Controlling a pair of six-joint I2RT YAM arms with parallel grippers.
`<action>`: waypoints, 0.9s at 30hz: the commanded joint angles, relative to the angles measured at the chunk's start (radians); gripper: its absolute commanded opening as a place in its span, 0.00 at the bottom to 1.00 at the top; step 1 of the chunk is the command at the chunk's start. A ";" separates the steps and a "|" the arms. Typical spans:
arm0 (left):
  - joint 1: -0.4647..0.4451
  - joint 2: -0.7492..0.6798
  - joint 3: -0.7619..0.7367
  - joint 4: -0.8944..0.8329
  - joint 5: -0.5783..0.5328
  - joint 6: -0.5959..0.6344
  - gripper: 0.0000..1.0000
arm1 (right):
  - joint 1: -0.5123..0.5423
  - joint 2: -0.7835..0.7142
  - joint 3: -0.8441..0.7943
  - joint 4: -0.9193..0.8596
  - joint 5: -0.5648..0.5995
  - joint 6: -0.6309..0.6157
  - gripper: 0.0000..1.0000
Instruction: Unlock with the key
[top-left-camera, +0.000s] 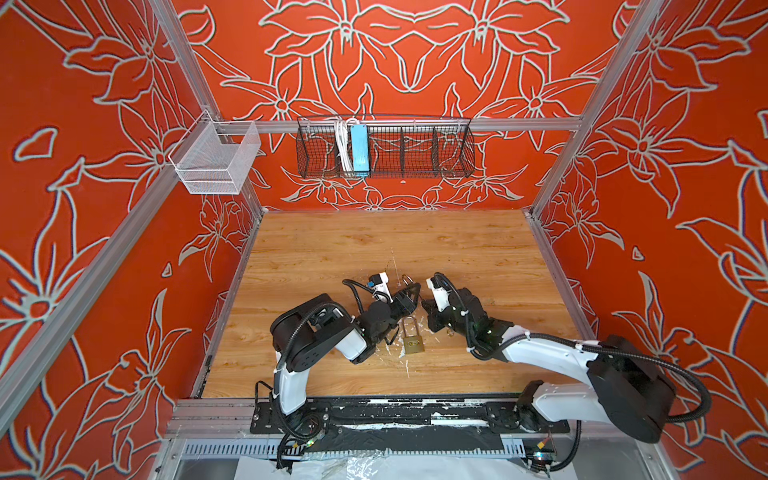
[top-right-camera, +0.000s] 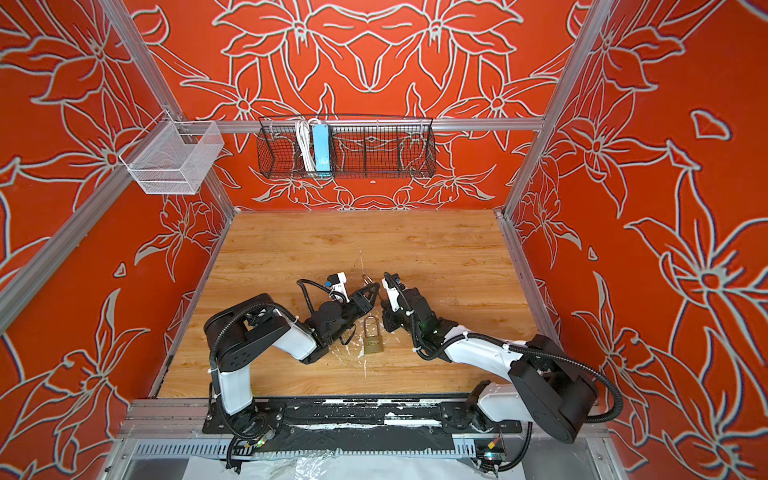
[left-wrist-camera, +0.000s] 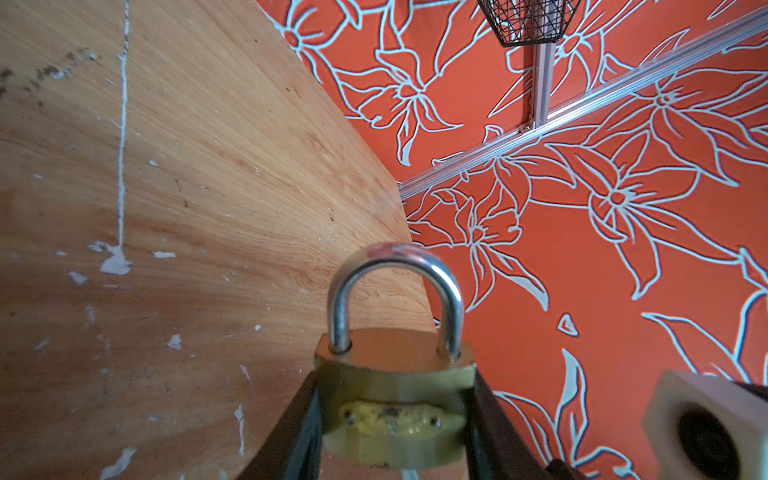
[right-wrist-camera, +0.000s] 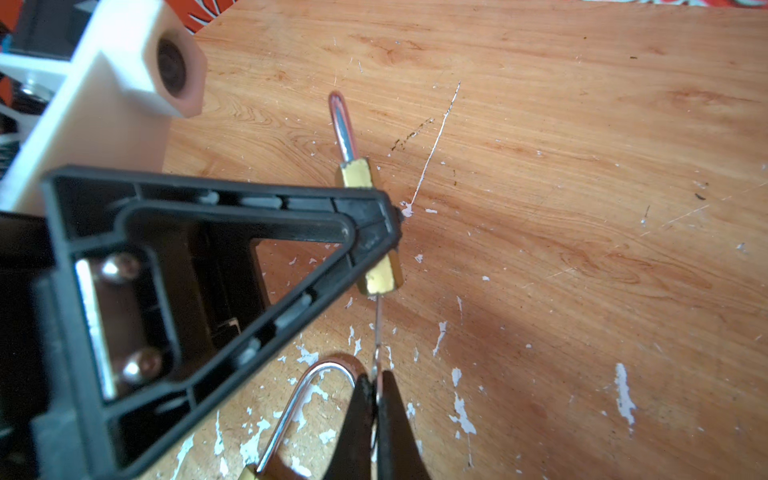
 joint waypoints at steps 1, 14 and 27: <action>-0.074 0.009 0.017 0.040 0.186 -0.028 0.00 | 0.050 -0.011 0.051 0.248 -0.073 -0.012 0.00; -0.074 -0.076 0.087 -0.213 0.324 0.054 0.00 | 0.051 -0.135 0.025 0.185 0.038 -0.144 0.00; -0.095 -0.089 0.092 -0.264 0.263 0.018 0.00 | 0.059 -0.111 0.039 0.242 -0.014 -0.056 0.00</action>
